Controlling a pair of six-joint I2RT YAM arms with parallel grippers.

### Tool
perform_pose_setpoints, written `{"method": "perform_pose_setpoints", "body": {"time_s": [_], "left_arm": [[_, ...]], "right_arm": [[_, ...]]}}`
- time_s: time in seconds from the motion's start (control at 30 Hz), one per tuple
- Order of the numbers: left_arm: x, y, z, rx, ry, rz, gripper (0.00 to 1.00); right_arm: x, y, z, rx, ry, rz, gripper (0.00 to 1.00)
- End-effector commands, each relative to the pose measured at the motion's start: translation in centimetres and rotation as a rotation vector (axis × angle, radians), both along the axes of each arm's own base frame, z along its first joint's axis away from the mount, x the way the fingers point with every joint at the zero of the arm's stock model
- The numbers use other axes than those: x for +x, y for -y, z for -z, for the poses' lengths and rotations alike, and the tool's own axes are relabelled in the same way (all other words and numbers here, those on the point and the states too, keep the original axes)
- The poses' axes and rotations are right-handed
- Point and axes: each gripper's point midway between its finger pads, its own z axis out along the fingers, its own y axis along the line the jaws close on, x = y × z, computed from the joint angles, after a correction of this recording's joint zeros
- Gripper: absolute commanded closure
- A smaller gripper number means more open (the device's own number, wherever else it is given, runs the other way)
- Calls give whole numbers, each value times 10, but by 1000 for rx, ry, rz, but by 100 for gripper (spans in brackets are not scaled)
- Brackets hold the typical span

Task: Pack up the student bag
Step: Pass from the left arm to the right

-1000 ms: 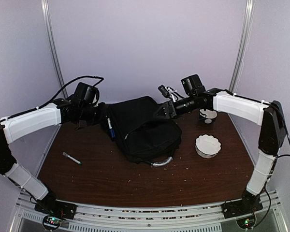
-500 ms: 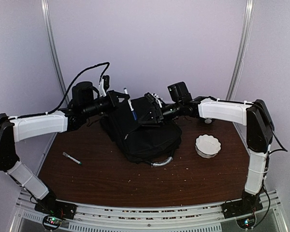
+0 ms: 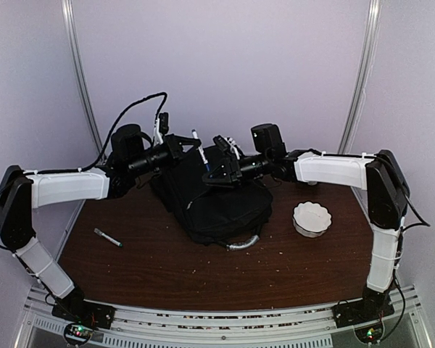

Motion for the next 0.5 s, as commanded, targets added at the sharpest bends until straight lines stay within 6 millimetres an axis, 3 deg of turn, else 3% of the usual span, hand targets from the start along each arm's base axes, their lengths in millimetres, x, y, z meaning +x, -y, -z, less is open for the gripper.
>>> {"method": "perform_pose_setpoints", "body": {"time_s": [0.0,0.1,0.3,0.47], "left_arm": [[-6,3,-11,-44,34,31,100],[-6,7,-8,-43,12,51,100],[-3,13,10,-21,-48,67,100],[1,15,20,1,-79,69,100]], "right_arm": [[10,5,-2,16,14,29,71],[18,11,-3,22,22,52,71],[13,17,-16,25,94,41,71],[12,22,-14,-21,128,56,71]]}}
